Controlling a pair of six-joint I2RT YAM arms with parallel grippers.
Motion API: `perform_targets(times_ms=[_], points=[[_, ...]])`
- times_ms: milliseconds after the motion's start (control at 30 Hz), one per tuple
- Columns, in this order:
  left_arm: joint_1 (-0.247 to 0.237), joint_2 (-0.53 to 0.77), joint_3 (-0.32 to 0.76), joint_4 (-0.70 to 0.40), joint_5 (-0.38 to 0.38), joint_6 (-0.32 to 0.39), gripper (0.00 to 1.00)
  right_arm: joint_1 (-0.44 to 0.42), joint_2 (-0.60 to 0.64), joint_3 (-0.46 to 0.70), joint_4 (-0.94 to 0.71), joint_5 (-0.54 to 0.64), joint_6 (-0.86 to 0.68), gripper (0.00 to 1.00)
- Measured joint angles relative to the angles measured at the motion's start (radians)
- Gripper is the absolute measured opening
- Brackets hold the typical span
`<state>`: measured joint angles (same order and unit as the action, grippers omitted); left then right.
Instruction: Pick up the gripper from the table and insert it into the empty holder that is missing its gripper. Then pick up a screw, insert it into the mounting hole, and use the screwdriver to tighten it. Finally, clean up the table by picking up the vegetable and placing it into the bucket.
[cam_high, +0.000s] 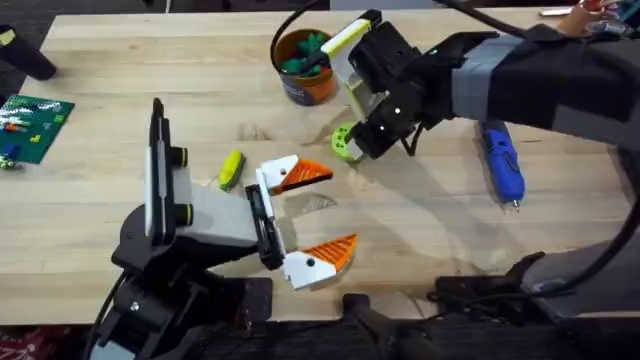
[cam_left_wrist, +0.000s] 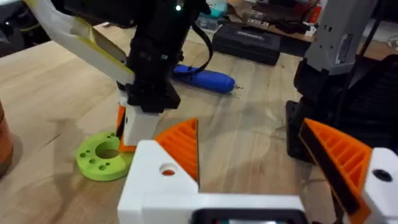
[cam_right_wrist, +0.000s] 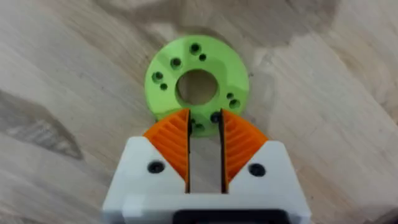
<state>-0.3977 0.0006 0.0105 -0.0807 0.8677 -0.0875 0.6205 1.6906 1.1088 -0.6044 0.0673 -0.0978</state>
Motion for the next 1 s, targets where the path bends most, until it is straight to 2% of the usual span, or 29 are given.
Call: perform_targets(times_ms=[533, 567, 633, 700, 1000], points=[[0.000, 0.000, 0.000, 0.000, 0.000, 0.000, 0.986, 0.000, 0.009, 0.000, 0.030, 0.000, 0.000, 0.244], [0.000, 0.000, 0.000, 0.000, 0.000, 0.000, 0.986, 0.000, 0.009, 0.000, 0.030, 0.000, 0.001, 0.216], [0.000, 0.000, 0.000, 0.000, 0.000, 0.000, 0.986, 0.000, 0.009, 0.000, 0.033, 0.007, -0.004, 0.083], [0.000, 0.000, 0.000, 0.000, 0.000, 0.000, 0.986, -0.002, 0.009, 0.000, 0.034, 0.011, 0.000, 0.014], [0.000, 0.000, 0.000, 0.000, 0.000, 0.000, 0.986, -0.001, 0.011, 0.000, 0.031, 0.051, 0.000, 0.006]])
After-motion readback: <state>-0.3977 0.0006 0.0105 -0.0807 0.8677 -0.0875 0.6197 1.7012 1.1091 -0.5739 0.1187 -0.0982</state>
